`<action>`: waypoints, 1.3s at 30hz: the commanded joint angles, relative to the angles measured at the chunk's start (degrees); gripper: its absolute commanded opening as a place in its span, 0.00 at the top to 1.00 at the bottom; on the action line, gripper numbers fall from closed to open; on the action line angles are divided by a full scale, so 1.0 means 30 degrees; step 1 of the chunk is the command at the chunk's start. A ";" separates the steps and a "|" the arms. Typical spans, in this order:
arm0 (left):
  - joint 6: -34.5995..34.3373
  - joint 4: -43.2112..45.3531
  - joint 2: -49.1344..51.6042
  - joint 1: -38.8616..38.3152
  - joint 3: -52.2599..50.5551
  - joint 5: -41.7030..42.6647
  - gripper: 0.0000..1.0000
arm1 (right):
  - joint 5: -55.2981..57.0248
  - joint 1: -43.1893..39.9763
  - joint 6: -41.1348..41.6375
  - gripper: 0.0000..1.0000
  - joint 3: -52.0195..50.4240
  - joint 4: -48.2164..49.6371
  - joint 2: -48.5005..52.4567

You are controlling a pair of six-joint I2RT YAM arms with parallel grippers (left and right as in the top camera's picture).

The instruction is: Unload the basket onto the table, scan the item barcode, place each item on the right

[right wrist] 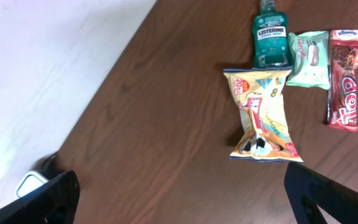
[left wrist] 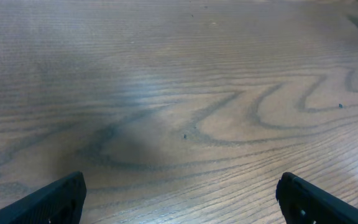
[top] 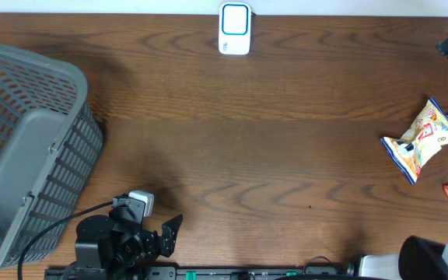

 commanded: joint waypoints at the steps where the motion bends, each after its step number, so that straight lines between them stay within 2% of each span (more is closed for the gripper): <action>1: 0.0189 -0.0051 -0.0051 0.0029 0.0168 -0.0102 0.02 | -0.1231 0.0095 0.0270 0.01 0.0051 -0.0248 -0.1093; 5: 0.0189 -0.0044 -0.0051 0.0029 0.0168 -0.0095 0.02 | -0.2696 0.0095 -0.0182 0.01 0.0051 -0.0495 -0.2229; 17: 0.0189 -0.0044 -0.0051 0.0029 0.0168 -0.0102 0.02 | -0.3526 0.0197 -0.0291 0.01 0.0051 -0.2900 -0.6047; 24: 0.0189 -0.0044 -0.0051 0.0029 0.0168 -0.0102 0.02 | -0.3774 0.0947 -0.1166 0.01 0.0044 -0.4772 -0.7002; 32: 0.0189 -0.0051 -0.0051 0.0029 0.0168 -0.0102 0.02 | -0.4029 0.1078 -0.1661 0.01 -0.0138 -0.4772 -0.7599; 39: 0.0189 -0.0051 -0.0051 0.0029 0.0168 -0.0102 0.02 | -0.5974 0.1078 -0.3024 0.01 -0.0488 -0.4772 -0.7599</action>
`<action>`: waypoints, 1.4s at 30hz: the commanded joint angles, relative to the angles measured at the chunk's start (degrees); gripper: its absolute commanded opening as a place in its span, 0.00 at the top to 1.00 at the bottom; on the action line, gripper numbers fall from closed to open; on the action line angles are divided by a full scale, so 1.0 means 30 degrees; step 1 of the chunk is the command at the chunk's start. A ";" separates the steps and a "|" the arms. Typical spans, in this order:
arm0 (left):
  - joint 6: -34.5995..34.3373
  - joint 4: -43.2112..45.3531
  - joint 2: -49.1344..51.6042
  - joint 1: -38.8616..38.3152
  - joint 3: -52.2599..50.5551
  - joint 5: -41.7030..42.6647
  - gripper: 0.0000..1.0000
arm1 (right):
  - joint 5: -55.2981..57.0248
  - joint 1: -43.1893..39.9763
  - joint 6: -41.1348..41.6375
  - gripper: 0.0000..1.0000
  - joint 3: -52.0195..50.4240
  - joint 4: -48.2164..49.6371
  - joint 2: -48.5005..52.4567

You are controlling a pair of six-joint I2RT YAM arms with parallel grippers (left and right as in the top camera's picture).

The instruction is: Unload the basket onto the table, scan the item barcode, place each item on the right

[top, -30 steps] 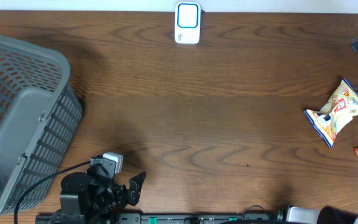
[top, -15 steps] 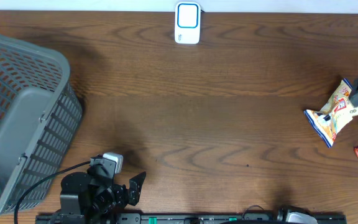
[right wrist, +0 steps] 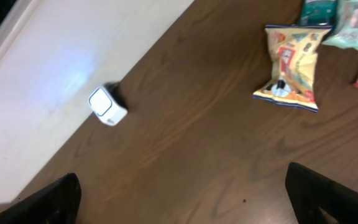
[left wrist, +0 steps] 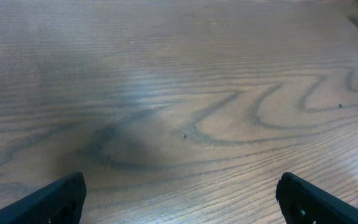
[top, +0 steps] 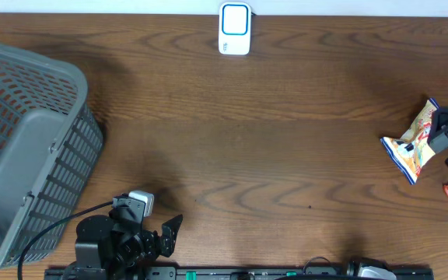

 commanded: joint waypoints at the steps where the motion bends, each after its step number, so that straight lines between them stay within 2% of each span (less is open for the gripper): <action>1: 0.0189 -0.0044 -0.0051 0.0029 0.0168 -0.0095 0.02 | -0.1603 0.0182 -0.1749 0.01 -0.0452 -0.0066 0.0000; 7: 0.0189 -0.0044 -0.0051 0.0029 0.0168 -0.0102 0.02 | -0.0401 0.0182 -0.4029 0.01 -0.0474 -0.0036 -0.1450; 12: 0.0189 -0.0044 -0.0051 0.0029 0.0168 -0.0095 0.02 | -0.1078 0.0182 -0.5231 0.01 -0.1122 -0.0066 -0.4444; 20: 0.0189 -0.0051 -0.0051 0.0029 0.0168 -0.0102 0.02 | -0.1137 0.0175 -0.5217 0.01 -0.1661 -0.0066 -0.8014; 31: 0.0189 -0.0051 -0.0051 0.0029 0.0168 -0.0102 0.02 | -0.0729 0.0160 -0.4714 0.01 -0.1625 -0.0073 -0.9777; 37: 0.0189 -0.0051 -0.0051 0.0029 0.0168 -0.0102 0.02 | -0.1537 -0.0612 -0.9326 0.01 -0.2324 -0.0080 -1.0251; 42: 0.0189 -0.0044 -0.0051 0.0029 0.0168 -0.0095 0.02 | -0.1880 -0.1341 -1.1854 0.01 -0.5814 -0.0073 -1.2896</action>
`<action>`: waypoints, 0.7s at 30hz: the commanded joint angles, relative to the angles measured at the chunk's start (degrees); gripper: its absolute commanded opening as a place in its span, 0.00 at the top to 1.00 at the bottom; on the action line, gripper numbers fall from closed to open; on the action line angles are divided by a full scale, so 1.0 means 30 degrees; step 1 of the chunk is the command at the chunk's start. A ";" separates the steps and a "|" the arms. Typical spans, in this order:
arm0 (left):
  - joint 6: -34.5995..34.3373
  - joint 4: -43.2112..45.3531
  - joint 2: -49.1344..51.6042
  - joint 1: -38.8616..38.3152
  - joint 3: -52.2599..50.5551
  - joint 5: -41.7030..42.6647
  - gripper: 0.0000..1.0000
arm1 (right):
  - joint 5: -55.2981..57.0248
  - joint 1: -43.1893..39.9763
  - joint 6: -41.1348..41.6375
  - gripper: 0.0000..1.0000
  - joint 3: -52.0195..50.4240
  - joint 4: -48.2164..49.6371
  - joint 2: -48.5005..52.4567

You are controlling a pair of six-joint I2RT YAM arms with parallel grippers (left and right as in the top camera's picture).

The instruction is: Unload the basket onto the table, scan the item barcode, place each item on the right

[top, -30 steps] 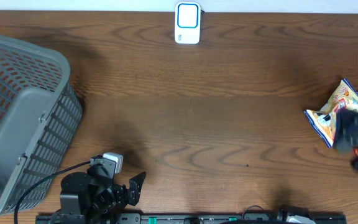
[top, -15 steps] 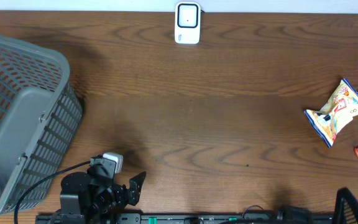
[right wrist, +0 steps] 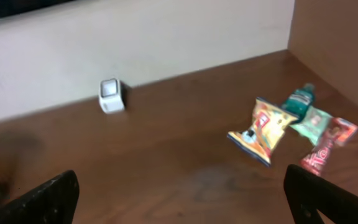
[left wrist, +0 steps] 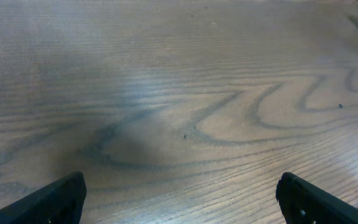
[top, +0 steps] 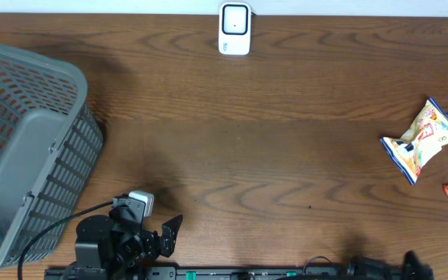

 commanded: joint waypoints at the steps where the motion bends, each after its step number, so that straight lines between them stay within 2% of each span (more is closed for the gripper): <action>1: 0.0189 -0.0044 -0.0044 0.0029 0.0168 -0.0095 0.02 | -0.0495 -0.0211 -0.2812 0.01 -0.2463 -0.0044 -0.2127; 5: 0.0189 -0.0044 -0.0044 0.0029 0.0168 -0.0102 0.02 | -0.0386 0.0430 -0.3789 0.01 -0.6506 0.0342 -0.3723; 8: 0.0189 -0.0044 -0.0044 0.0029 0.0168 -0.0102 0.02 | -0.0277 0.1807 -0.3883 0.01 -1.1111 0.3483 -0.6105; 15: 0.0189 -0.0051 -0.0044 0.0029 0.0168 -0.0102 0.02 | -0.0750 0.2922 -0.3869 0.01 -2.0720 1.4236 -1.0732; 21: 0.0189 -0.0051 -0.0044 0.0029 0.0168 -0.0095 0.02 | -0.2448 0.2929 -0.3796 0.01 -2.7365 2.1405 -1.1591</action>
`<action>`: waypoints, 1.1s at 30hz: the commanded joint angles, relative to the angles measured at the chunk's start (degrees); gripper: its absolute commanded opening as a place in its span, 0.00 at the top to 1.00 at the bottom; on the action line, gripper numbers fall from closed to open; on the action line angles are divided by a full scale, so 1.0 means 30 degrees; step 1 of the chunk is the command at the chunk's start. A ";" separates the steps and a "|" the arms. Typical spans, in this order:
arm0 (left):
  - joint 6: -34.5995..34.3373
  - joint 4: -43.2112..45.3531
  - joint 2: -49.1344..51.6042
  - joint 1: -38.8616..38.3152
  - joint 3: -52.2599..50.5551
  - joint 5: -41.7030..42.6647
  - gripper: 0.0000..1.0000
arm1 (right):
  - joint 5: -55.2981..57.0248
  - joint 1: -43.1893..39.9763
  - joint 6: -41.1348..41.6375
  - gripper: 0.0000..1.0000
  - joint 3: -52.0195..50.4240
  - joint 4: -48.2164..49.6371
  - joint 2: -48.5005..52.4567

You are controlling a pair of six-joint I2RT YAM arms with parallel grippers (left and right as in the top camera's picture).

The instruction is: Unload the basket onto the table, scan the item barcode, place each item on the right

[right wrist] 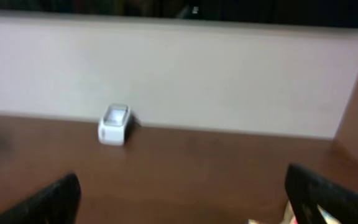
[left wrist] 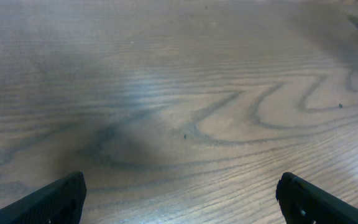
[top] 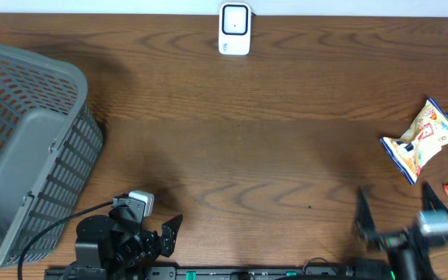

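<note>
The white barcode scanner [top: 234, 28] stands at the table's far edge, and the right wrist view shows it [right wrist: 114, 132] against the pale back wall. The items lie at the far right: a yellow chips bag [top: 418, 140], a teal bottle, a pale packet and a red bar. My right gripper [top: 397, 208] hangs open near the front edge, left of and nearer than the items, empty [right wrist: 182, 199]. At the front left my left gripper [top: 168, 236] is open over bare wood [left wrist: 182, 199].
A large grey mesh basket [top: 22, 148] fills the left side of the table. A black cable [top: 53, 229] runs from the left arm toward the basket's front corner. The dark wood table [top: 232, 148] stretches between basket and items.
My right gripper, hidden at the overhead view's bottom edge before, now shows near the front right. Its camera now looks level at the scanner and wall. The left arm has not moved.
My right gripper first hung open high over the items, looking down on them. Then it showed over them at the right edge. Later it had left the overhead view, and now it is low at the front right, still empty. No item has moved.
</note>
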 commanded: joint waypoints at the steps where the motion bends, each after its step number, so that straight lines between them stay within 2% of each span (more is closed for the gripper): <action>1: 0.0189 -0.0029 -0.0051 0.0029 0.0175 -0.0109 0.02 | -0.1362 0.0182 -0.0109 0.01 -0.3359 0.2579 -0.0248; 3: 0.0189 -0.0029 -0.0051 0.0029 0.0175 -0.0109 0.02 | -0.1552 0.0182 -0.0109 0.01 -0.5464 0.4845 -0.0248; 8: 0.0189 -0.0029 -0.0051 0.0029 0.0175 -0.0109 0.02 | -0.1545 0.0474 -0.0204 0.01 -0.7701 0.7125 -0.0255; 22: 0.0189 -0.0029 -0.0051 0.0029 0.0175 -0.0102 0.02 | -0.0656 0.1304 -0.0328 0.01 -0.9755 0.8437 -0.0270; 33: 0.0189 -0.0029 -0.0051 0.0029 0.0175 -0.0102 0.02 | -0.0758 0.1632 0.0605 0.01 -1.2968 1.1774 -0.0277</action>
